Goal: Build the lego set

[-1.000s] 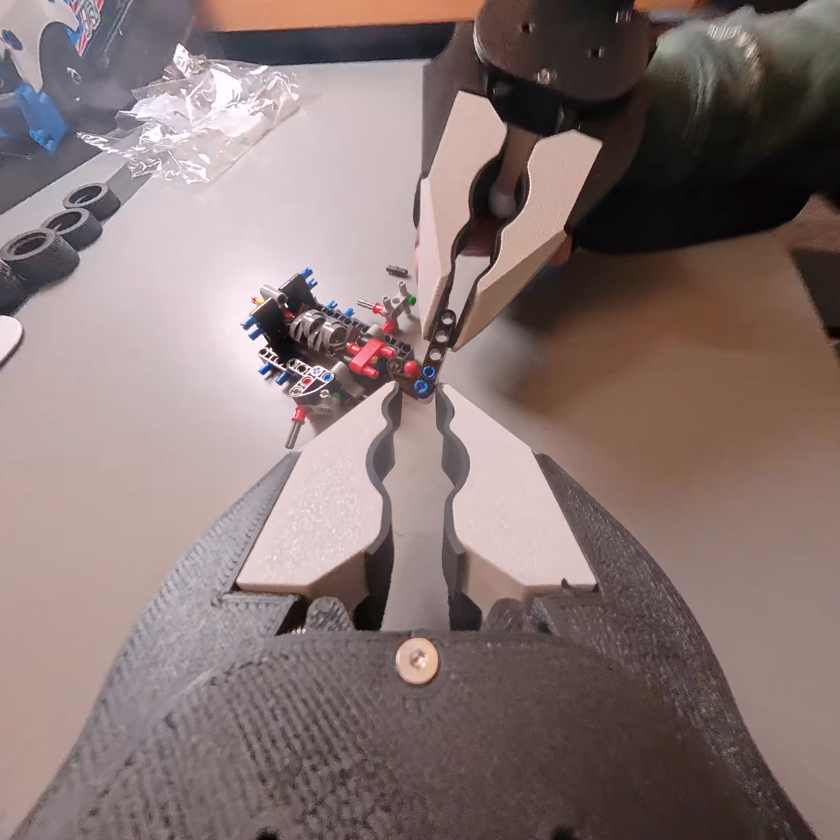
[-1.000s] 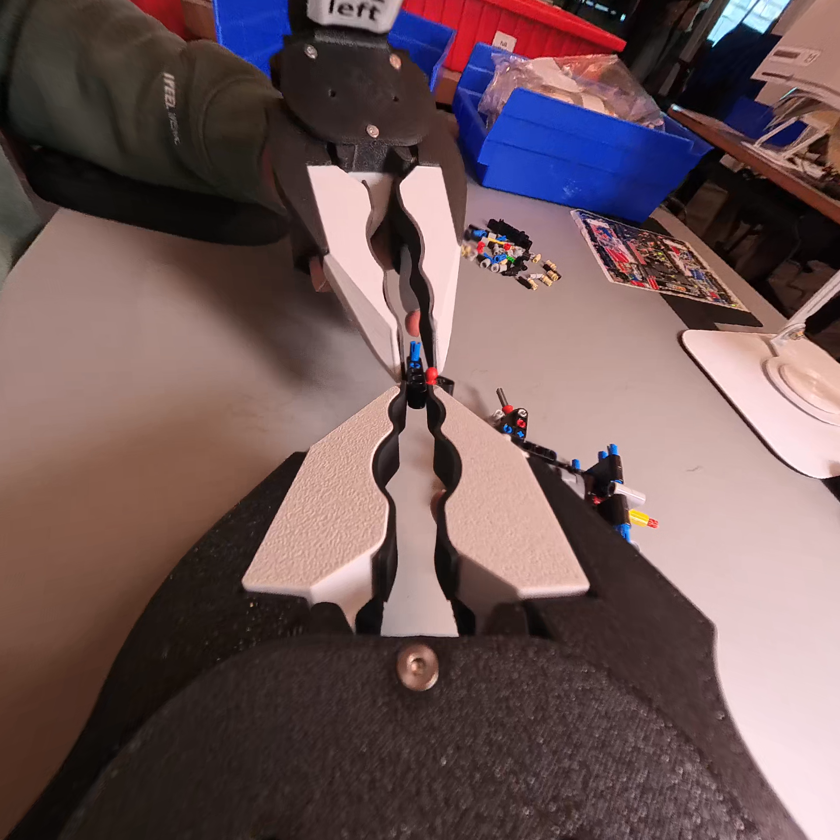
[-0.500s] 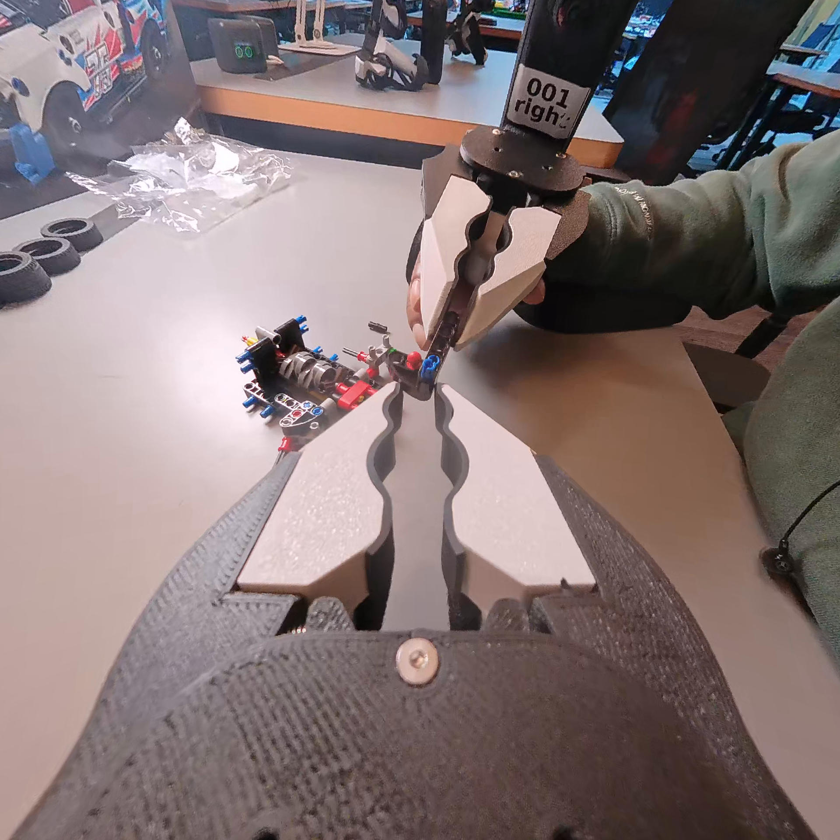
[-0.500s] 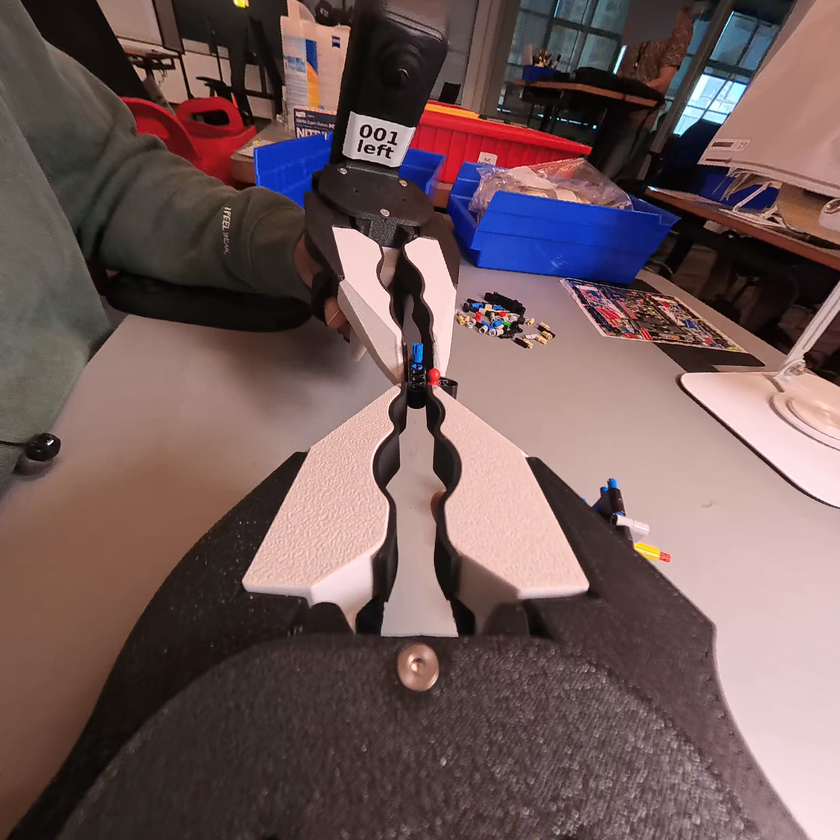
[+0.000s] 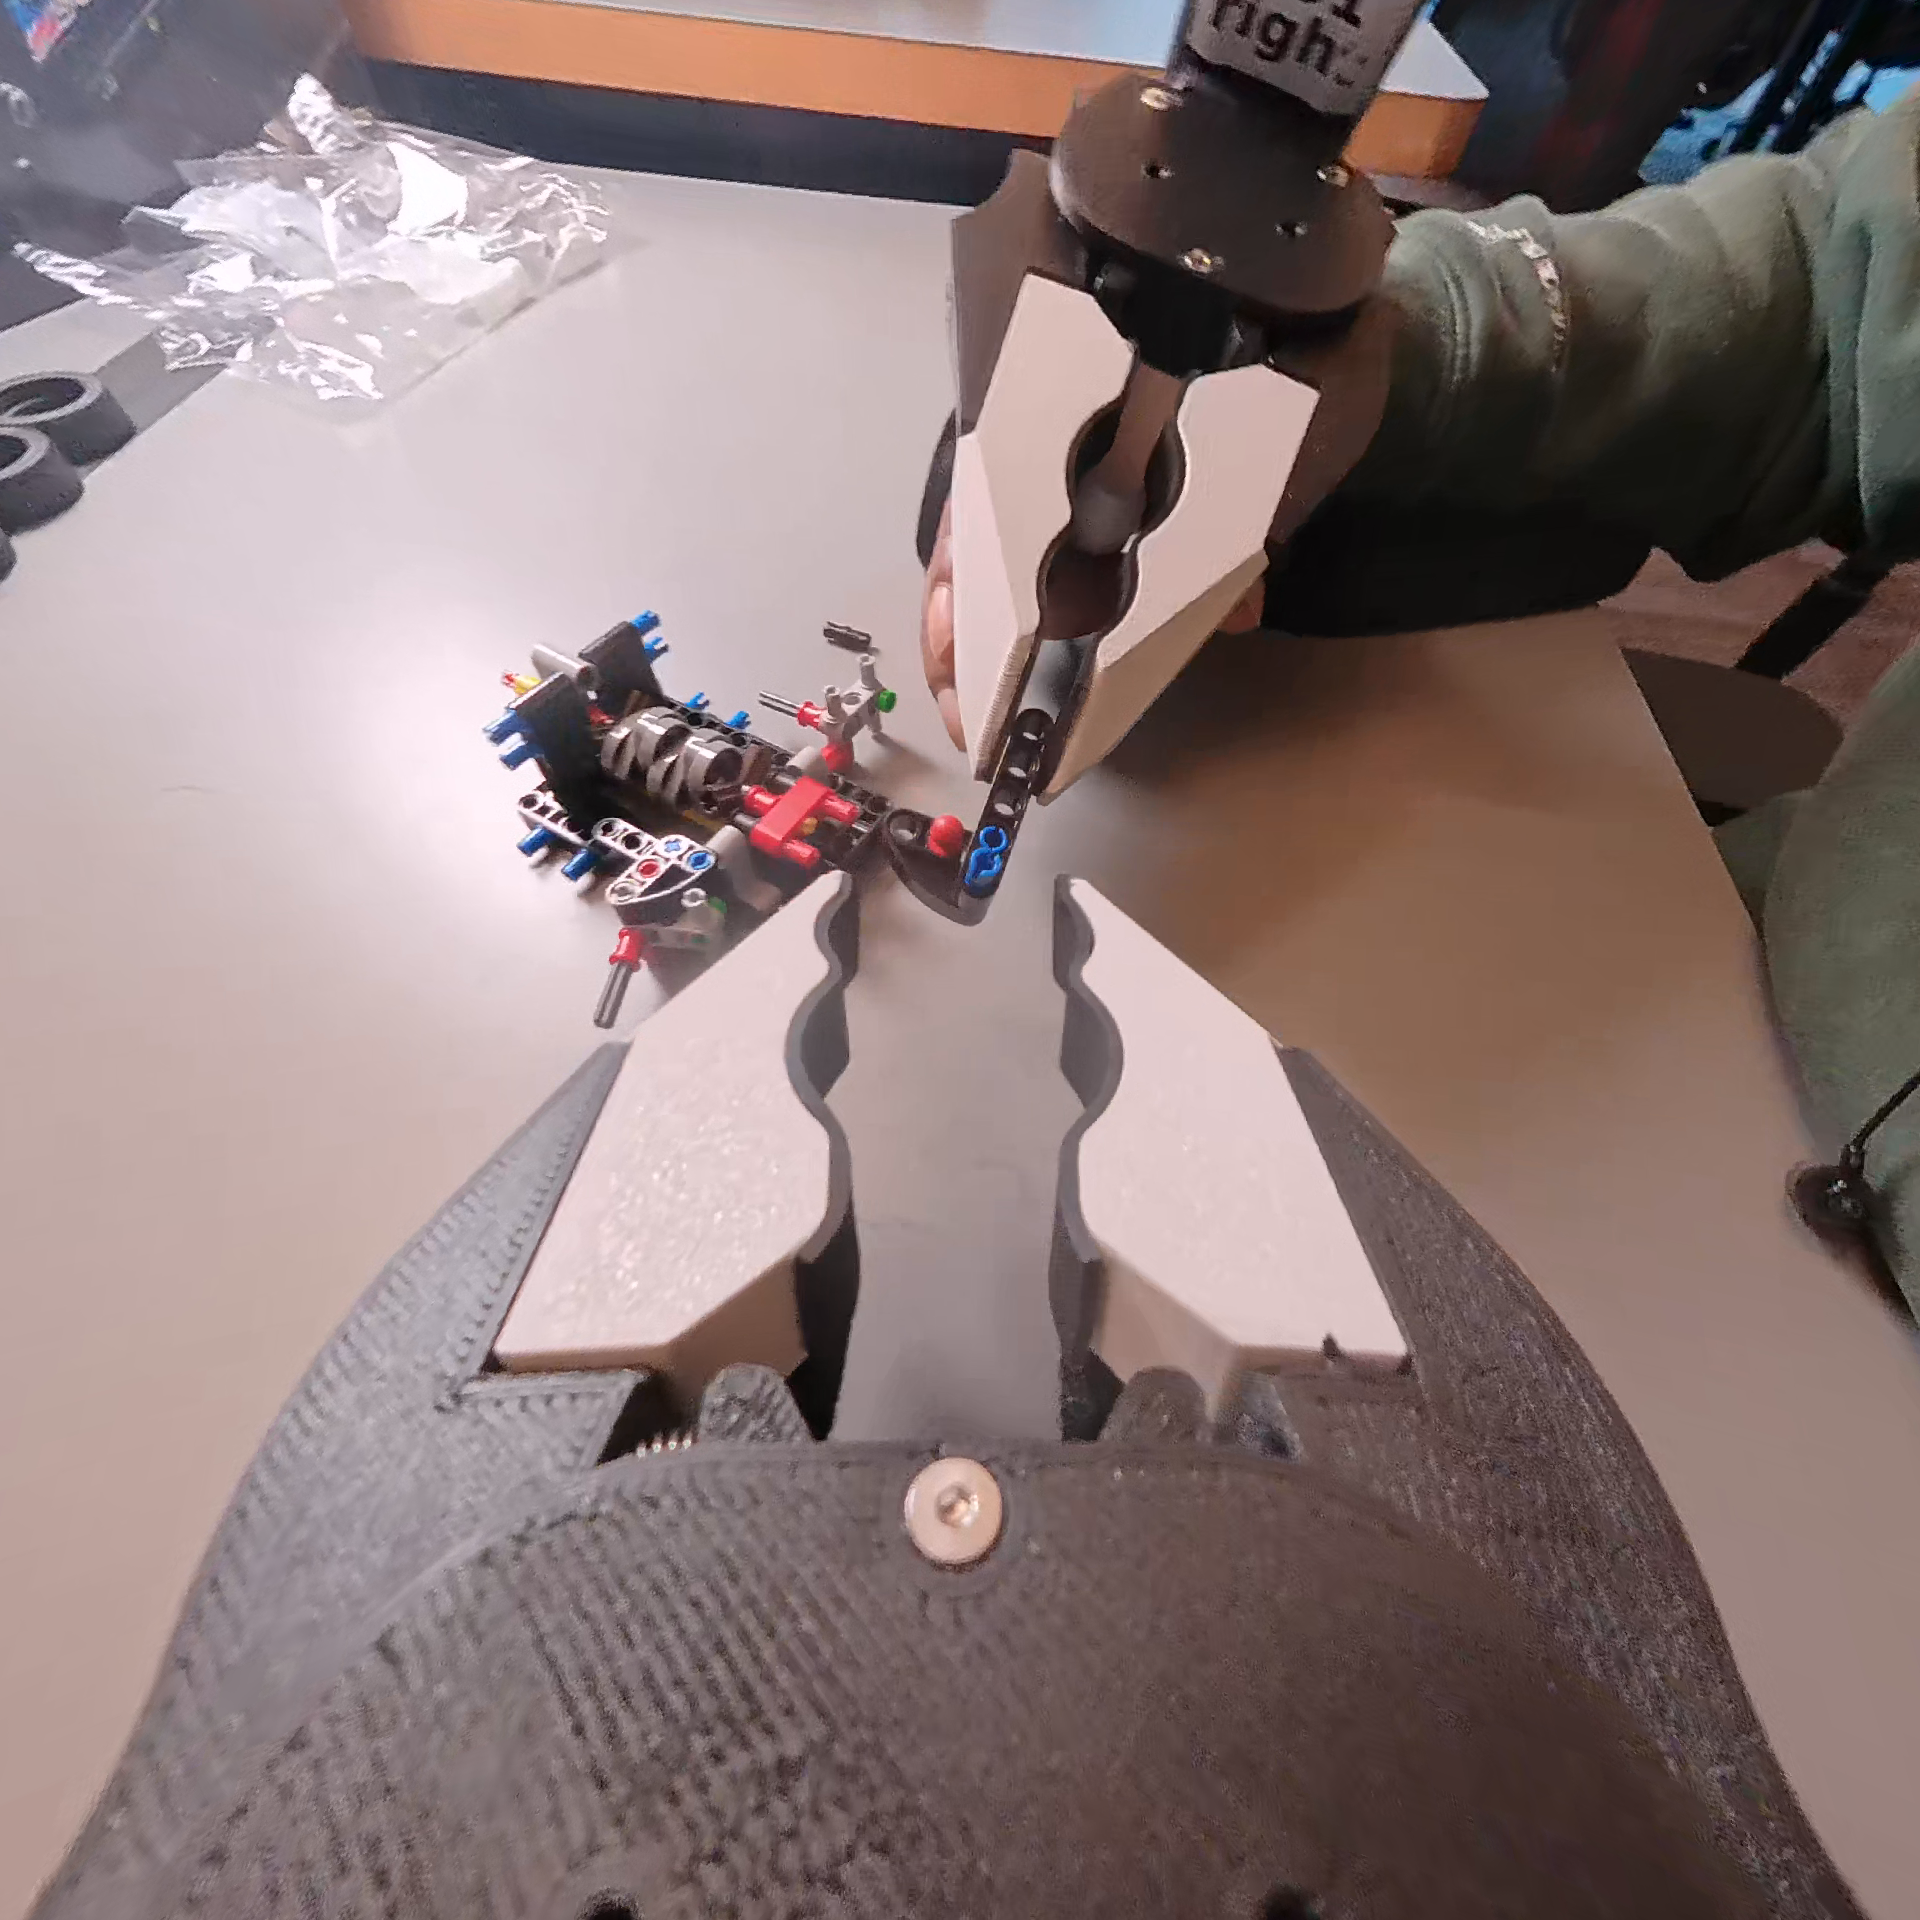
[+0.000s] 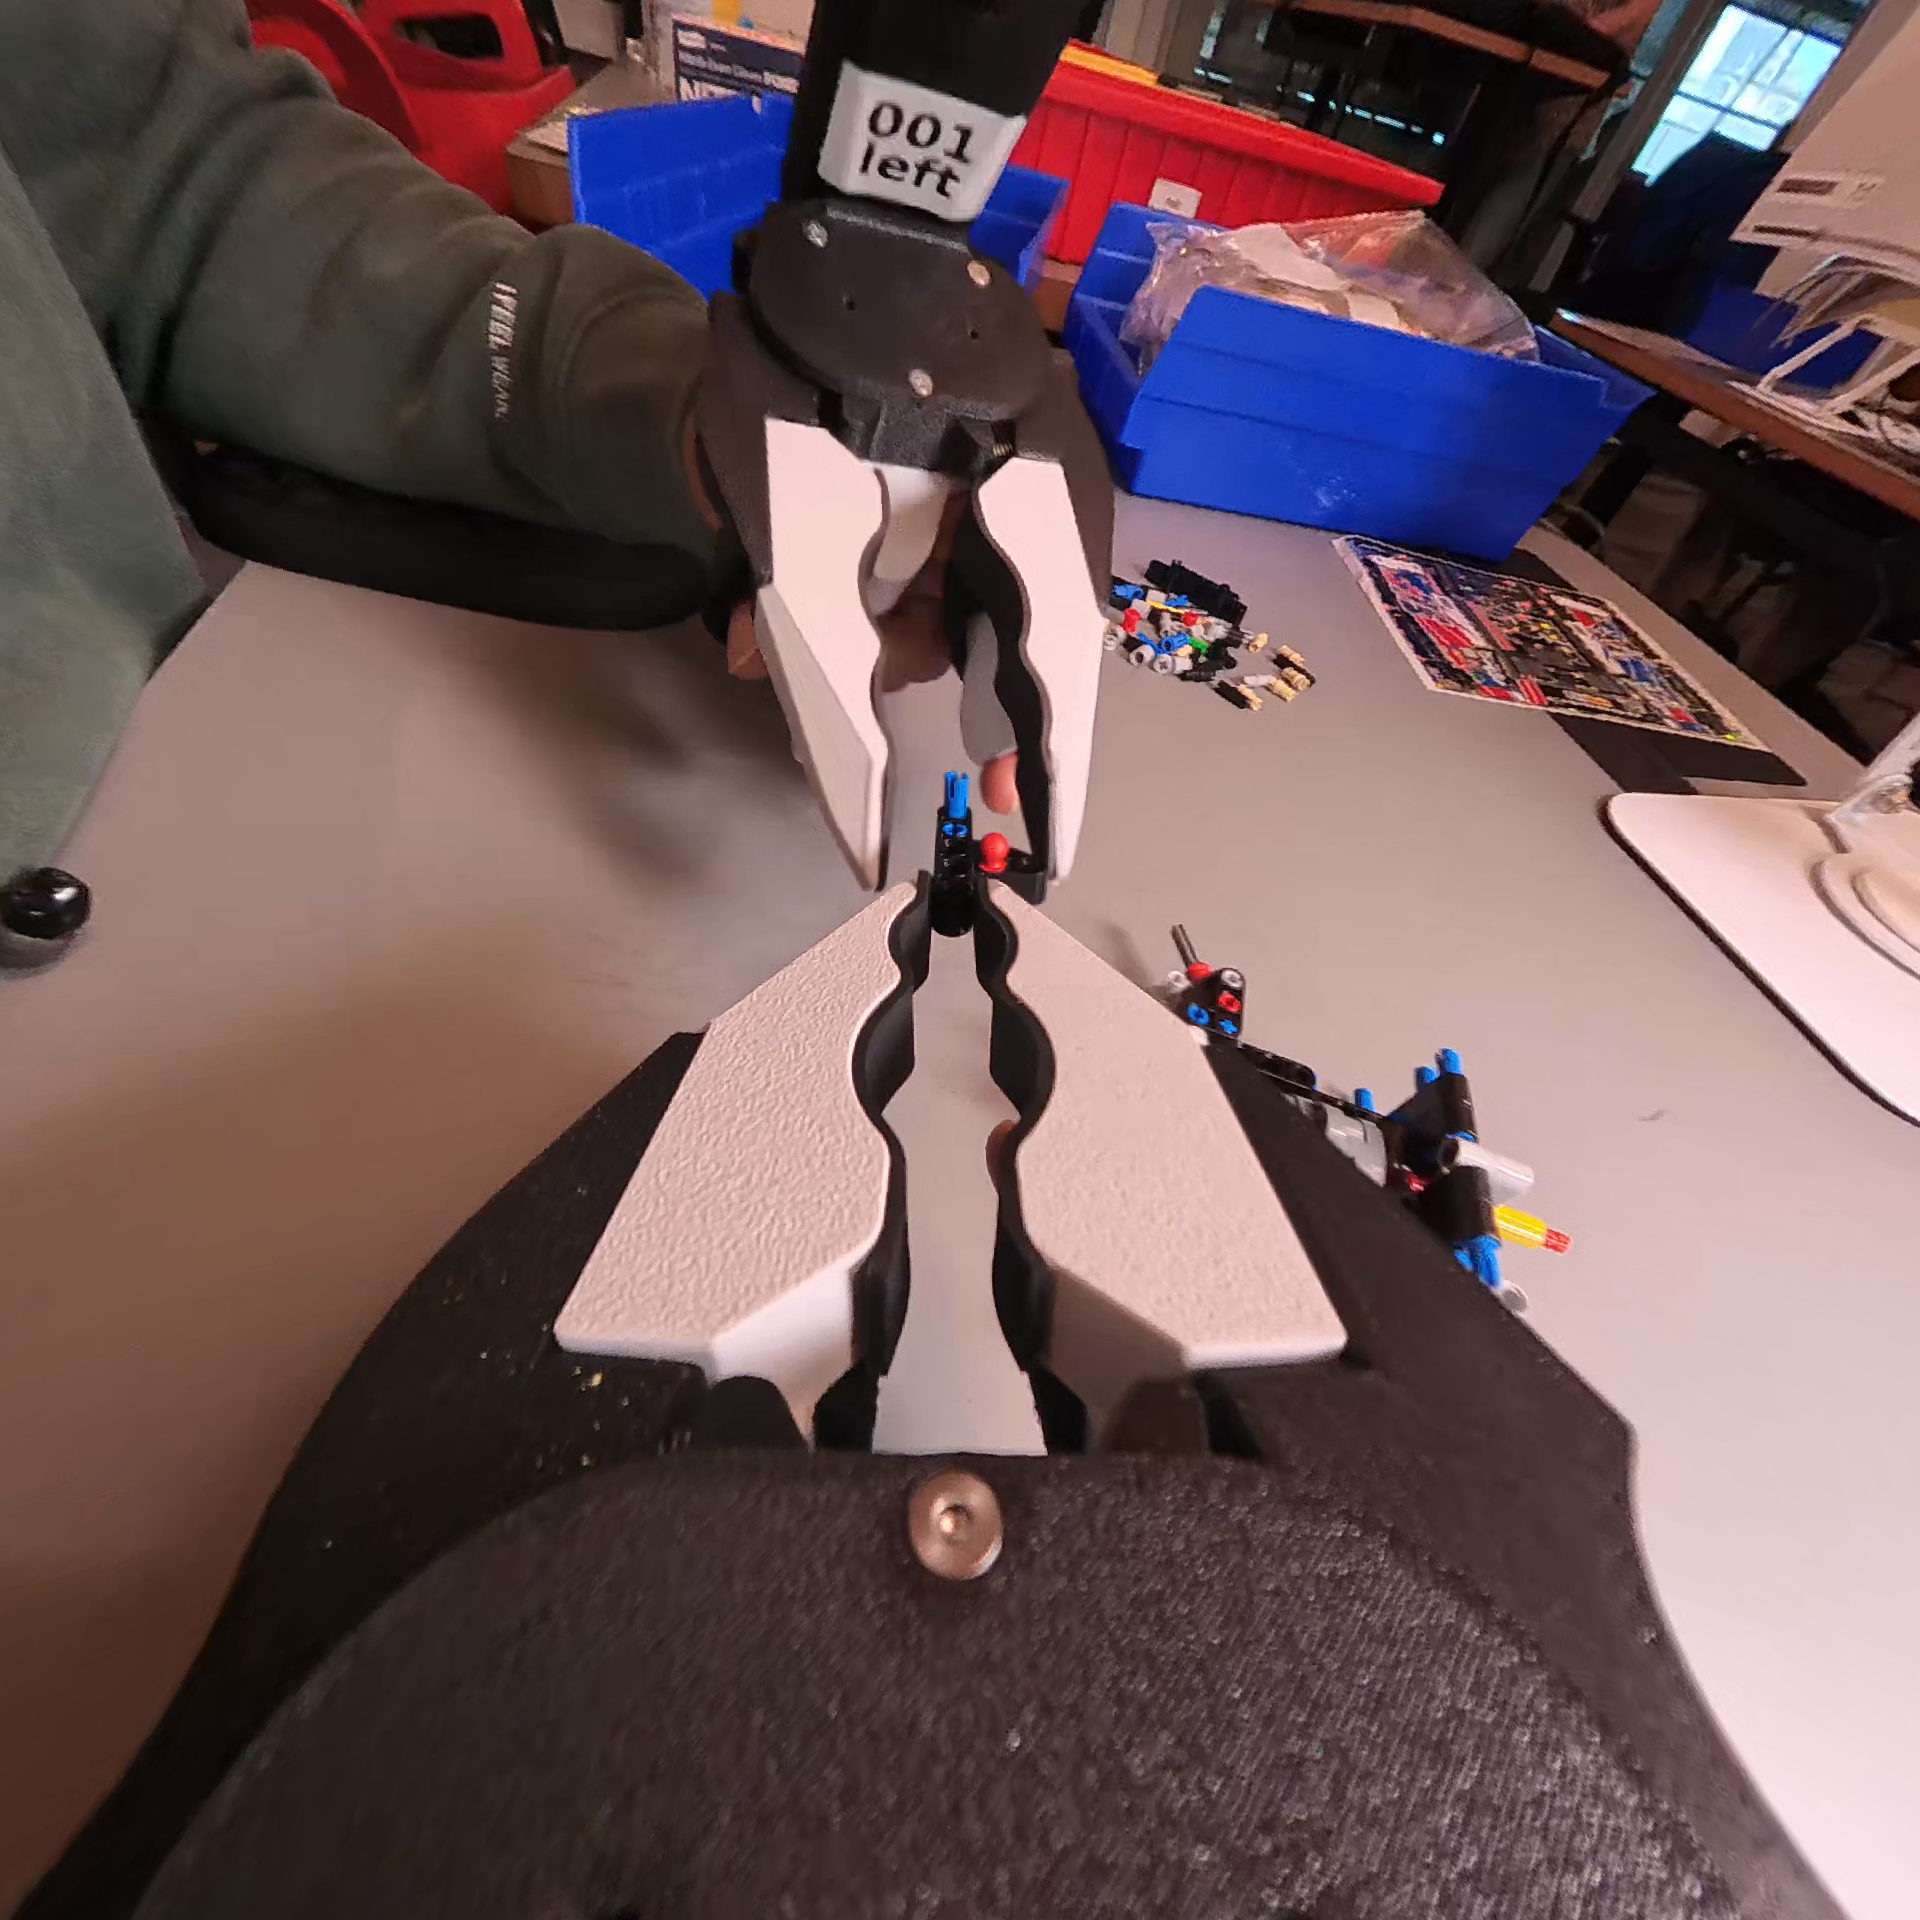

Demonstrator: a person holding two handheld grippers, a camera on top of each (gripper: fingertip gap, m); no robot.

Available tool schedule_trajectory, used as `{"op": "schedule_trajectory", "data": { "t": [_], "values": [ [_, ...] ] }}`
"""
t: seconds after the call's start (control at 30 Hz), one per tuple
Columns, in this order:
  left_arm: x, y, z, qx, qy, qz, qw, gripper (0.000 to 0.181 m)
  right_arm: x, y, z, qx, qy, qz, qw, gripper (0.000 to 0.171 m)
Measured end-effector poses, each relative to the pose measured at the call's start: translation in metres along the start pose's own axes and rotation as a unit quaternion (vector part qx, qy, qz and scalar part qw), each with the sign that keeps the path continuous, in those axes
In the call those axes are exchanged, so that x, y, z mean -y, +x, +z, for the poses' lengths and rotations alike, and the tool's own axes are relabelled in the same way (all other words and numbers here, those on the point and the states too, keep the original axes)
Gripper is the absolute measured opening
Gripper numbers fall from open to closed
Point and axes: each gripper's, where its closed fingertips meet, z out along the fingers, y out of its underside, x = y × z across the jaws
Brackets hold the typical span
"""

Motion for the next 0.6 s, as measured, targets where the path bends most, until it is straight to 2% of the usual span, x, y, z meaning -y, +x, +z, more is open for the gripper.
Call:
{"op": "schedule_trajectory", "data": {
  "t": [0.1, 0.27, 0.6],
  "values": [
    [-0.002, 0.006, 0.004, -0.005, -0.003, 0.033, 0.999, 0.04, 0.004, -0.009, 0.0, 0.026, 0.014, 0.004, 1.0, 0.005],
    [-0.003, 0.016, 0.004, -0.022, -0.004, 0.058, 0.998, 0.022, -0.001, -0.017, 0.001, 0.053, -0.001, 0.014, 0.999, 0.005],
    [-0.018, 0.01, 0.017, 0.004, -0.066, 0.013, 0.998, 0.022, -0.026, -0.014, 0.0, 0.055, -0.08, 0.041, 0.994, 0.005]
  ]
}}
